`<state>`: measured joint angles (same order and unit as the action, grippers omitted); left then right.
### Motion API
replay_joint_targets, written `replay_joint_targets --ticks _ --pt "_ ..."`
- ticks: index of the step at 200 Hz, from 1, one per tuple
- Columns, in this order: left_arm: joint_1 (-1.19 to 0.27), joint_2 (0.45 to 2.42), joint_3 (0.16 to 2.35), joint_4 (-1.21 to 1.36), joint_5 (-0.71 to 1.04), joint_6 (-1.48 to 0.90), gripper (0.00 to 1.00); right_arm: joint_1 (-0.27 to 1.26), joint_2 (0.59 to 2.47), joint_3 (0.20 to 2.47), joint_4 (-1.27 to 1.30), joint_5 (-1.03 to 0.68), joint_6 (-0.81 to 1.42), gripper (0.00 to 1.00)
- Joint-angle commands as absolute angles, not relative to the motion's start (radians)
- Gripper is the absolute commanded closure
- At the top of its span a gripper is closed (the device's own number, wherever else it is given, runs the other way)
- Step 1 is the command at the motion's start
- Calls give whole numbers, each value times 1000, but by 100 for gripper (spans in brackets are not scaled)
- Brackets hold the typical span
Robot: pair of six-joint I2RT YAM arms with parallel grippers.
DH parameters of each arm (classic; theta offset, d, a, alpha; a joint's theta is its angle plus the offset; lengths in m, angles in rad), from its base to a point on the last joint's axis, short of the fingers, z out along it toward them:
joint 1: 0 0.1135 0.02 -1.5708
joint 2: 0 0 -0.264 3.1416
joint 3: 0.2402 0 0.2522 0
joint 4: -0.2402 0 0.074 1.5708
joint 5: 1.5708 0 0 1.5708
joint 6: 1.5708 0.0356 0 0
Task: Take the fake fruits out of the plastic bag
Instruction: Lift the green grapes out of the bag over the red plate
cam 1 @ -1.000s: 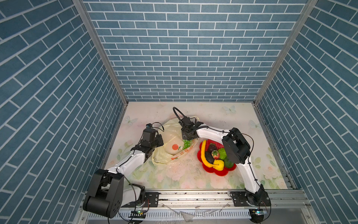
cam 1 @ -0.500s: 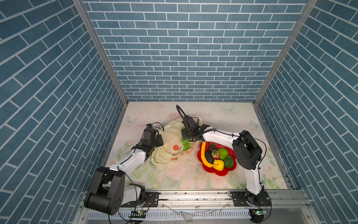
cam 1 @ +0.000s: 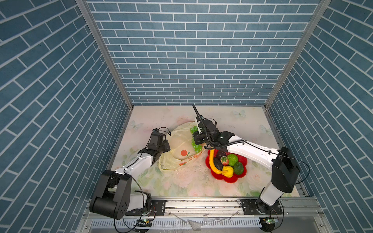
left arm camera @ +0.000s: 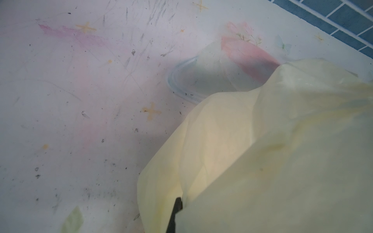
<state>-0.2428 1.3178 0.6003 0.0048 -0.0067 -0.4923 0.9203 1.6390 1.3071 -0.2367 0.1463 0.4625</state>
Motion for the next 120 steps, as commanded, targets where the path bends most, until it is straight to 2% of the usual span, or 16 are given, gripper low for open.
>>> replay_joint_targets --ticks 1,73,120 --pt "-247 1324 622 -20 -25 -483 100 922 1539 1262 -274 214 414 73" --pt "-247 1323 624 -23 -31 -478 100 875 1314 1177 -505 418 375 74" --pt "-247 1327 625 -23 -35 -473 100 817 1249 1120 -616 525 374 74"
